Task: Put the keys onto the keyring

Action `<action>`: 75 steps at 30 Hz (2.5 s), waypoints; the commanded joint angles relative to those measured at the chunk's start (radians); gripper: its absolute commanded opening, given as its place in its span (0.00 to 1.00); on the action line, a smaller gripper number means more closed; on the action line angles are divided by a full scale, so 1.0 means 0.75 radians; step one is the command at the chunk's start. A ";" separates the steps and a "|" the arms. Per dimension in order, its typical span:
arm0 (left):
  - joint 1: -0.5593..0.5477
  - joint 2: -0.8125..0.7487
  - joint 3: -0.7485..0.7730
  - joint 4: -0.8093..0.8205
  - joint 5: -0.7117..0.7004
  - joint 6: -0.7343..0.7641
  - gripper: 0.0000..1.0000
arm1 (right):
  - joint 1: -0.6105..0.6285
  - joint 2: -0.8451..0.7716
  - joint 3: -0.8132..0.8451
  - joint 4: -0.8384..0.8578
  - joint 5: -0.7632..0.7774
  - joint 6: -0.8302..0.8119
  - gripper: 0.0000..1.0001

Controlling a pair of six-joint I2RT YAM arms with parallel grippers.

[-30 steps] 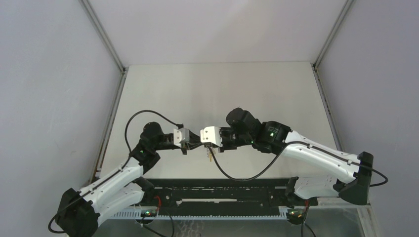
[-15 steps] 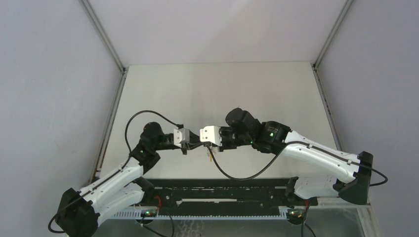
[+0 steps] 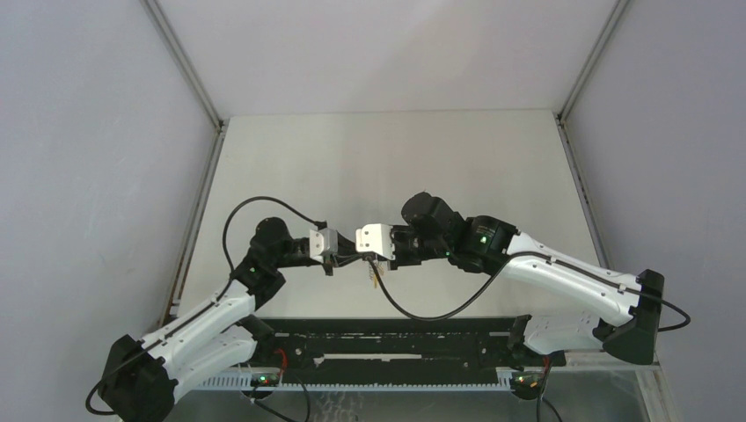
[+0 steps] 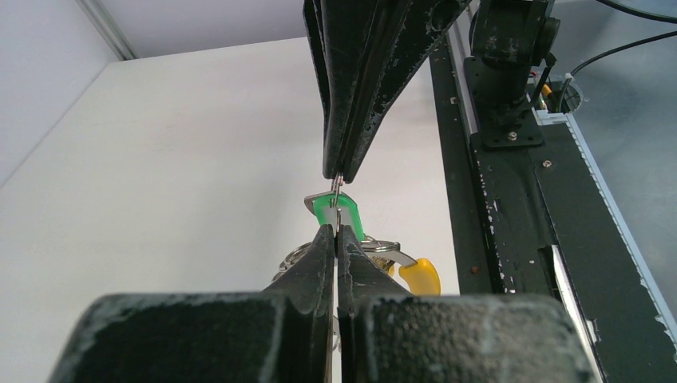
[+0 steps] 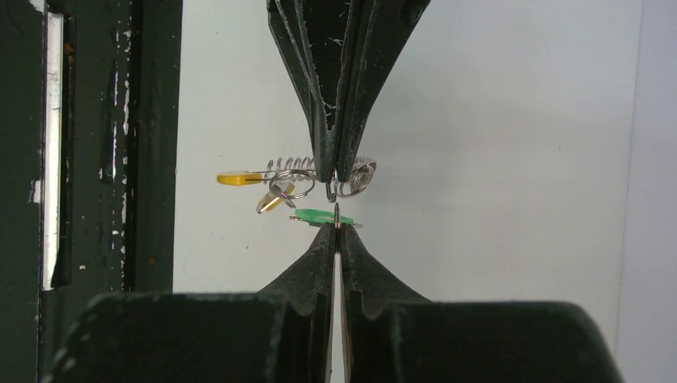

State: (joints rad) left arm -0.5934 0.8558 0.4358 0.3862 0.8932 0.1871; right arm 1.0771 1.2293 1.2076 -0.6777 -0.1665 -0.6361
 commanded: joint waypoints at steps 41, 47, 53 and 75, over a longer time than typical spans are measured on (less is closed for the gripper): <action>-0.011 -0.105 0.015 -0.010 -0.254 0.101 0.00 | -0.166 0.084 0.075 -0.152 0.030 0.373 0.00; -0.011 -0.157 -0.048 0.043 -0.419 0.102 0.00 | -0.295 0.173 0.003 -0.283 0.029 0.624 0.00; -0.011 -0.220 -0.102 0.120 -0.545 0.082 0.00 | -0.379 0.233 -0.067 -0.298 0.014 0.742 0.00; -0.011 -0.269 -0.146 0.178 -0.630 0.066 0.00 | -0.444 0.703 -0.225 0.562 0.202 0.806 0.00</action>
State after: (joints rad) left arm -0.5983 0.6682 0.3439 0.4500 0.4355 0.2382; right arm 0.7410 1.7359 1.0363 -0.3851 -0.0757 -0.0547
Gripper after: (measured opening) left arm 0.011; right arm 0.006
